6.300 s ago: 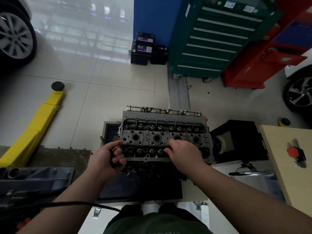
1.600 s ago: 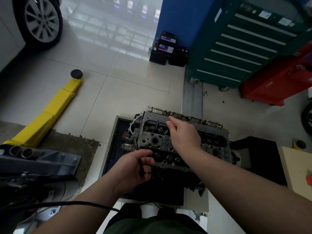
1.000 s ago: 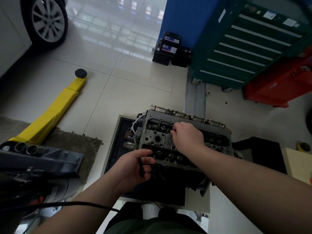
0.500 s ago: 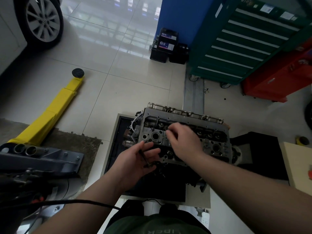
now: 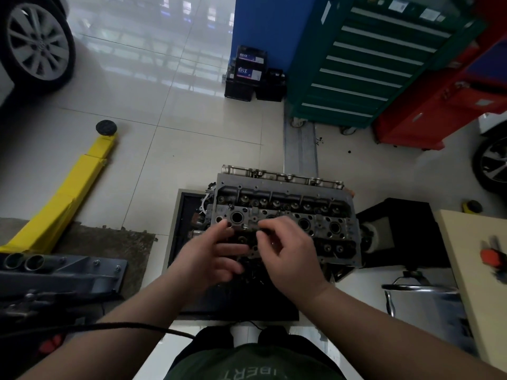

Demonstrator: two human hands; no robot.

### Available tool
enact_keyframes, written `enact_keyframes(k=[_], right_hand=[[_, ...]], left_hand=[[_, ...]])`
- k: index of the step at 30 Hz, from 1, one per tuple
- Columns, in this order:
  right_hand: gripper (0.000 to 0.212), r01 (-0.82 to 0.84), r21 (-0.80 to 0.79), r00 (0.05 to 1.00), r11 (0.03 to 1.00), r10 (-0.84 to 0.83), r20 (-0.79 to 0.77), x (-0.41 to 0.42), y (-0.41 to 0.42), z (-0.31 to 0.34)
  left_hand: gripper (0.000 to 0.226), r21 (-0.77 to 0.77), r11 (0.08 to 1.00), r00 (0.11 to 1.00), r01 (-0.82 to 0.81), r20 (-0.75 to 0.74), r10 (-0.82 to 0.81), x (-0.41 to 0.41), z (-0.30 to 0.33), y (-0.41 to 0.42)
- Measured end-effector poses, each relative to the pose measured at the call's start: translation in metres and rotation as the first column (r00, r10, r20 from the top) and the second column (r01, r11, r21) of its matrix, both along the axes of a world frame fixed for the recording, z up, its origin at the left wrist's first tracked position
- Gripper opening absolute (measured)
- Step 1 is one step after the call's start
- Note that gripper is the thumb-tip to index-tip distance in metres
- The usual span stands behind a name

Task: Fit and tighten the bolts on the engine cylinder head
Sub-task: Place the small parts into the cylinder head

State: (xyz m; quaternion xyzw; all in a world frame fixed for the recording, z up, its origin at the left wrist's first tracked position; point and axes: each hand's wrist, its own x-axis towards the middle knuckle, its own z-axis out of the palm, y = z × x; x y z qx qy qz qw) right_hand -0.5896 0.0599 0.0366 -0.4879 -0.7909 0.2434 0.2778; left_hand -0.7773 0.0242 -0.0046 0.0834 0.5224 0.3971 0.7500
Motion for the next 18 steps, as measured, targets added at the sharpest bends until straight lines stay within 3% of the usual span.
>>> enact_keyframes(k=[2,4,5,7,10,18], right_hand=[[0.013,0.019,-0.027,1.000,0.999,-0.019,0.001,0.010,0.008,0.002],[0.014,-0.002,-0.039,1.000,0.999,0.002,0.017,0.017,0.011,0.002],[0.013,-0.017,-0.042,0.999,0.999,0.018,0.026,0.018,0.011,0.001],[0.013,-0.038,-0.049,0.998,0.998,0.041,0.050,0.019,0.009,0.000],[0.014,-0.056,-0.068,0.995,0.996,0.061,0.074,0.017,0.007,-0.004],[0.014,-0.042,-0.075,0.984,0.996,0.054,0.170,0.011,0.012,-0.012]], left_hand=[[0.024,0.126,0.988,0.921,-0.087,-0.367,0.128,-0.020,-0.013,-0.012],[0.011,0.186,0.972,0.766,-0.141,-0.602,0.226,-0.042,-0.026,-0.022],[0.010,0.171,0.979,0.712,-0.110,-0.674,0.198,-0.050,-0.034,-0.025],[0.024,0.107,0.993,0.706,0.046,-0.707,0.044,-0.054,-0.048,-0.030],[0.043,0.072,0.980,0.772,0.185,-0.628,-0.099,-0.039,-0.066,-0.032],[0.025,0.120,0.988,0.769,0.093,-0.639,0.006,-0.017,-0.079,-0.044]])
